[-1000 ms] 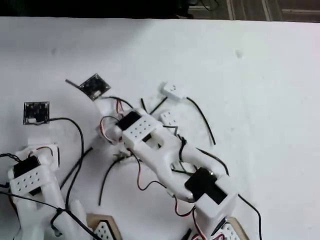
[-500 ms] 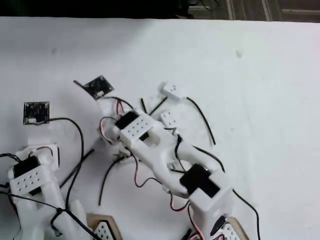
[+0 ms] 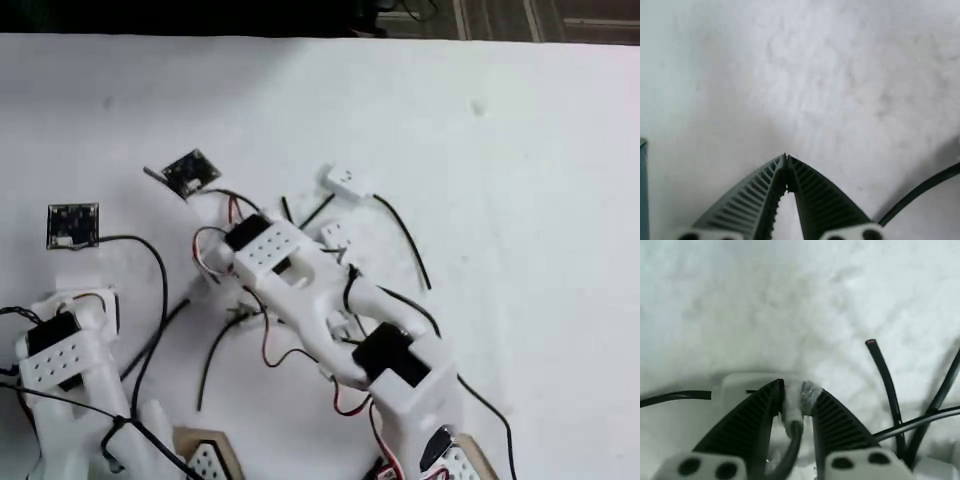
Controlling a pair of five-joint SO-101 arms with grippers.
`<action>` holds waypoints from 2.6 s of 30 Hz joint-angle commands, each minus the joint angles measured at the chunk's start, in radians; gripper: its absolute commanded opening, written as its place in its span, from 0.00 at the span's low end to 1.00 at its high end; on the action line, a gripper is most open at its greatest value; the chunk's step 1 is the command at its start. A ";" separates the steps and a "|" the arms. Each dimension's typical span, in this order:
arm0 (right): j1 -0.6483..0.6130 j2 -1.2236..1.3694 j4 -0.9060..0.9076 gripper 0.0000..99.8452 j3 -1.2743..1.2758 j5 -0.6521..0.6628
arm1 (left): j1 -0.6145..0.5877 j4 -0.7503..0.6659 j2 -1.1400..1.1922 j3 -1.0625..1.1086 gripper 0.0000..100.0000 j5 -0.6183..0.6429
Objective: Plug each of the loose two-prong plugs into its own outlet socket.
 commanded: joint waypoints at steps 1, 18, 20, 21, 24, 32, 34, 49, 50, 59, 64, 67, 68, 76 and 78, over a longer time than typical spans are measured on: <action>-0.028 -0.051 0.081 0.09 -0.029 0.017 | -0.005 -0.015 -0.028 -0.003 0.03 0.003; -0.031 -0.131 0.093 0.06 -0.029 0.078 | -0.004 -0.015 -0.028 -0.002 0.03 0.003; -0.030 -0.128 0.051 0.02 -0.002 0.098 | -0.004 -0.015 -0.028 -0.002 0.03 0.003; -0.030 -0.122 0.038 0.02 0.011 0.100 | -0.004 -0.015 -0.028 -0.002 0.03 0.003; -0.030 -0.120 0.010 0.02 0.055 0.103 | -0.004 -0.015 -0.028 -0.002 0.03 0.002; -0.030 -0.131 0.012 0.02 0.092 0.104 | -0.004 -0.015 -0.028 -0.002 0.03 0.002; -0.031 -0.160 0.036 0.02 0.080 0.104 | -0.004 -0.015 -0.028 -0.002 0.03 0.002; -0.015 -0.671 0.410 0.14 0.080 0.143 | 0.225 0.025 -0.031 -0.058 0.20 0.002; 0.004 -0.693 0.435 0.14 0.081 0.149 | 0.251 0.026 -0.031 -0.064 0.20 0.002; 0.239 -0.840 0.490 0.14 0.244 0.233 | 0.443 0.048 -0.021 -0.080 0.28 -0.167; 0.326 -0.912 0.415 0.14 0.396 0.239 | 0.501 0.106 -0.019 -0.118 0.26 -0.235; 0.349 -0.940 0.348 0.14 0.477 0.239 | 0.522 0.121 0.010 -0.150 0.26 -0.236; 0.354 -0.946 0.329 0.14 0.497 0.239 | 0.530 0.124 0.041 -0.167 0.26 -0.236; 0.378 -0.951 0.303 0.14 0.526 0.239 | 0.570 0.193 0.470 -0.423 0.26 -0.242; 0.378 -0.946 0.303 0.14 0.526 0.239 | 0.570 0.239 0.558 -0.489 0.26 -0.285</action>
